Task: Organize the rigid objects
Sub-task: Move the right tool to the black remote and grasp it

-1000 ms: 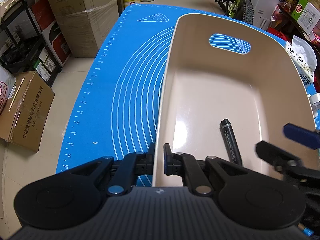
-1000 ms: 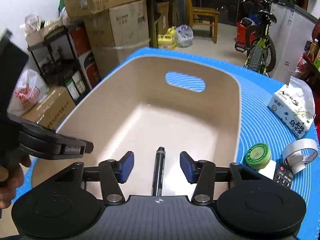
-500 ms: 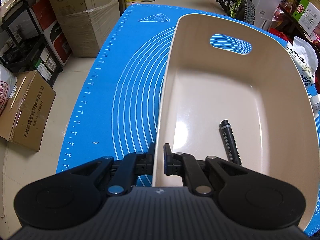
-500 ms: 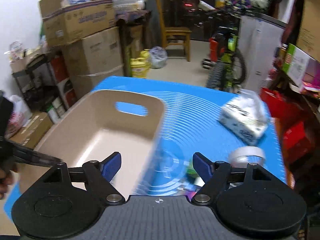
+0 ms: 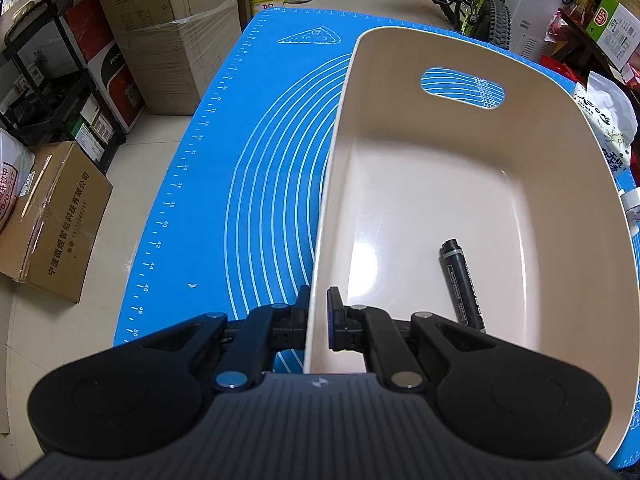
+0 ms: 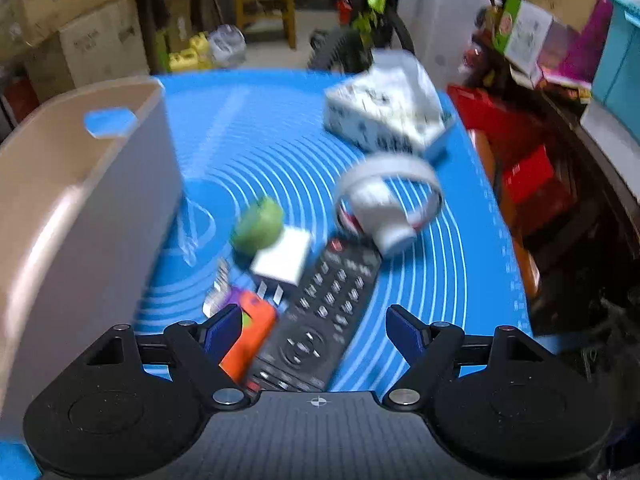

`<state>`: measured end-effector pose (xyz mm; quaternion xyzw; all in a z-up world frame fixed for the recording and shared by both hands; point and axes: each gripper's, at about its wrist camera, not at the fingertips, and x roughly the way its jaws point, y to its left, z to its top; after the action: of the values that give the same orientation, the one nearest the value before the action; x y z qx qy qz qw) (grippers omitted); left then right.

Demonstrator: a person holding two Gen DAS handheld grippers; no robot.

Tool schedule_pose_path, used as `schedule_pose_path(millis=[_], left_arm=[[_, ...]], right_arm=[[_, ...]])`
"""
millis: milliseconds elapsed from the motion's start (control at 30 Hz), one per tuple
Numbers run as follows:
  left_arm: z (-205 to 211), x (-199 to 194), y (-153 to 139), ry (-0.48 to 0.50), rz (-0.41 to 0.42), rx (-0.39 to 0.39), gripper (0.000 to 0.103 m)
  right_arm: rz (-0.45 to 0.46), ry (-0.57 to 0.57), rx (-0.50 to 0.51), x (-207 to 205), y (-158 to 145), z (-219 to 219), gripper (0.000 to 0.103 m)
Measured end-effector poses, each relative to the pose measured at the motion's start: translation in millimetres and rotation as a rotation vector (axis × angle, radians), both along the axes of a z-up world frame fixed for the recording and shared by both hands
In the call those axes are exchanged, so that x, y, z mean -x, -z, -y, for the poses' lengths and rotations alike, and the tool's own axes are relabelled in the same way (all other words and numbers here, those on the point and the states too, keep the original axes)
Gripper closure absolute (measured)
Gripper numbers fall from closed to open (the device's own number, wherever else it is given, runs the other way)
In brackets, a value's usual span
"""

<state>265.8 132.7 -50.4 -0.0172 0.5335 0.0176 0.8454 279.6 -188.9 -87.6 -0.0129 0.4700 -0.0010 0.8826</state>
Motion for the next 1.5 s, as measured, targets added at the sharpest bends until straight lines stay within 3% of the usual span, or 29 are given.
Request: schedule_pose_path(millis=[333,567,867,1167,1233,1300,1500], left_arm=[[-0.7,0.1,0.2,0.001,0.000,-0.004,0.094],[-0.9,-0.1,0.4,0.000,-0.001,-0.003,0.094],[-0.1,-0.3,0.3,0.000,0.000,-0.011,0.094],[2.0,-0.3,-0.2,0.002,-0.001,-0.009,0.094],[1.7,0.0,-0.2,0.003,-0.001,-0.006,0.094],[1.2,0.0,-0.5,0.003,0.001,-0.002,0.094],[-0.5,0.7,-0.7,0.003,0.004,0.005,0.094]], right_arm=[[-0.048,0.058,-0.032,-9.7,21.8,3.8,0.021],[-0.049,0.126,-0.015,-12.4,20.0,0.9,0.021],[-0.119,0.337,-0.207,-14.9,26.3,17.2,0.021],[-0.051,0.393,-0.141,-30.6,27.7,5.8,0.021],[-0.076,0.409,-0.135,-34.1,31.3,12.7,0.030],[-0.083,0.416,-0.160,-33.4,34.8,16.0,0.031],[-0.085,0.352,-0.083,-35.7,36.7,1.7,0.039]])
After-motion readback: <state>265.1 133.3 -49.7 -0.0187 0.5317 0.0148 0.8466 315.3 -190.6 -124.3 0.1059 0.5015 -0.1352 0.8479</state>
